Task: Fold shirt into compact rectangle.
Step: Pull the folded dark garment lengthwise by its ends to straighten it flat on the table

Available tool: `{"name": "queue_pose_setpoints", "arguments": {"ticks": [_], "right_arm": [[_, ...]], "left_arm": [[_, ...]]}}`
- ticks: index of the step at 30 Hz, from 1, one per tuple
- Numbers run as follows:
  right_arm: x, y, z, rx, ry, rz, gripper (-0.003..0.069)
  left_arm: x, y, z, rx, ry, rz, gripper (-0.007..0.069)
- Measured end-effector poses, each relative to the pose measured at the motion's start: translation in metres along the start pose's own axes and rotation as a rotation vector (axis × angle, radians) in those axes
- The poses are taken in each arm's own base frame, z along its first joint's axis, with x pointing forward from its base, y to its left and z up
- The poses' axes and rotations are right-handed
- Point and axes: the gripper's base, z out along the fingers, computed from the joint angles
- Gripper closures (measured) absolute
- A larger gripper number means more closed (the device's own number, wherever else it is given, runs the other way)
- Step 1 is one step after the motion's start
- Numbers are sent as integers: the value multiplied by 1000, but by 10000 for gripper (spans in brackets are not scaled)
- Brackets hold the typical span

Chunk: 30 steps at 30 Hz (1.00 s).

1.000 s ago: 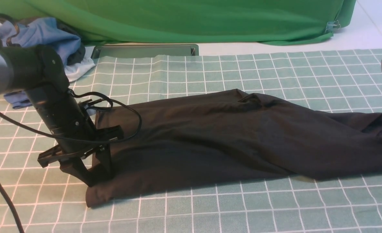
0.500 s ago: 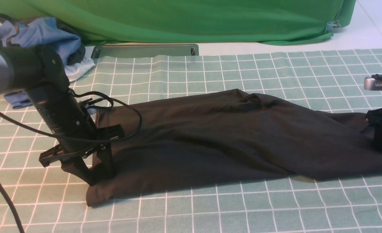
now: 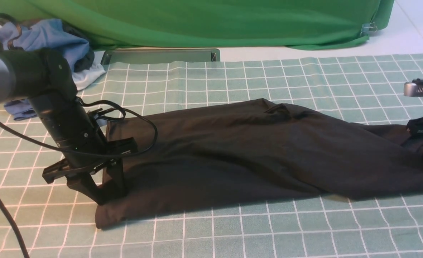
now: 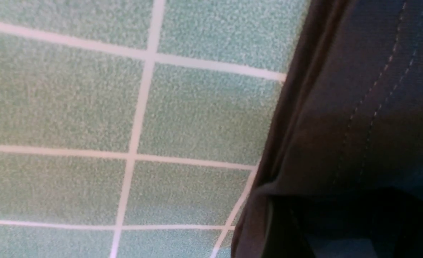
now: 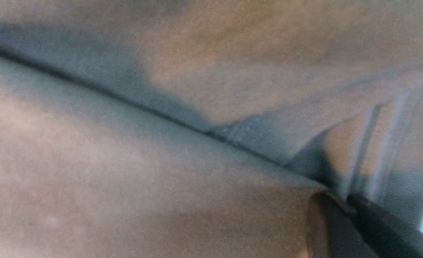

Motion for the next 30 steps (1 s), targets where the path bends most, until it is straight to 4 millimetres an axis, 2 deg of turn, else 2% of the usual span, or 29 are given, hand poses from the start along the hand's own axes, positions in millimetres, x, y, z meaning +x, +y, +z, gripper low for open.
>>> {"name": "queue_pose_setpoints", "arguments": {"ticks": [6, 11, 17, 24, 30], "right_arm": [[-18, -6, -34, 54, -133, 8, 572], [-30, -9, -47, 88, -270, 6, 496], [-40, -10, -44, 96, -354, 0, 402], [-26, -2, -39, 31, -172, -108, 308], [-24, 10, -25, 26, -114, -205, 284]], "left_arm": [[-3, -3, -8, 3, -12, 10, 299], [-4, -4, -10, 2, -15, 14, 299], [-5, -4, -11, 2, -22, 15, 299], [-7, -5, -11, 9, -44, 15, 299], [-7, -5, -12, 12, -49, 14, 299]]}}
